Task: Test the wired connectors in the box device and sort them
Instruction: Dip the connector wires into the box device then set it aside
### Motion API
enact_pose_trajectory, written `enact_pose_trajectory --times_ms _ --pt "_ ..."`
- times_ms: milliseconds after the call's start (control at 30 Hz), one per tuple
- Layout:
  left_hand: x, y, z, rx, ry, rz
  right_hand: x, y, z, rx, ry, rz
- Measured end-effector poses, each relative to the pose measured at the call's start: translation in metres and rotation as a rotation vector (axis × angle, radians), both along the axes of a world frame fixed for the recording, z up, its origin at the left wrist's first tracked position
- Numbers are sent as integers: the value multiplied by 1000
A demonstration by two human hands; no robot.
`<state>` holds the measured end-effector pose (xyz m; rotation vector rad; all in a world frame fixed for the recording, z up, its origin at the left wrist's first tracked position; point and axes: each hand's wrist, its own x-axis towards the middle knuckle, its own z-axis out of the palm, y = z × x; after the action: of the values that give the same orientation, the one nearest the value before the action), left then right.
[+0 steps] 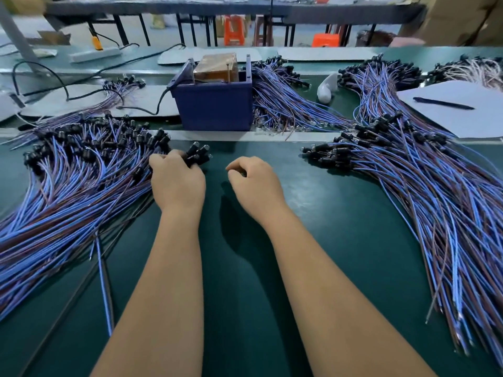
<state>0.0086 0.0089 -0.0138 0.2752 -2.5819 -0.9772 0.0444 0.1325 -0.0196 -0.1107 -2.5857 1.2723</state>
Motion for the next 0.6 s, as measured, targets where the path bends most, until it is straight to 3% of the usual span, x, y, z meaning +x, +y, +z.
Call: enact_pose_trajectory --times_ms 233,333,367,433,500,600 --pt "2 1 -1 90 124 26 3 1 3 -198 24 -39" --pt "1 5 1 177 264 -17 3 2 2 -252 55 -68" --pt "1 8 3 259 306 -71 3 3 3 -300 56 -77" --pt "4 17 10 624 308 -236 2 3 5 -464 36 -59" --pt "10 30 16 993 225 -442 3 3 10 -659 0 17" --pt "21 47 21 1310 38 -730 4 7 17 -963 -70 97"
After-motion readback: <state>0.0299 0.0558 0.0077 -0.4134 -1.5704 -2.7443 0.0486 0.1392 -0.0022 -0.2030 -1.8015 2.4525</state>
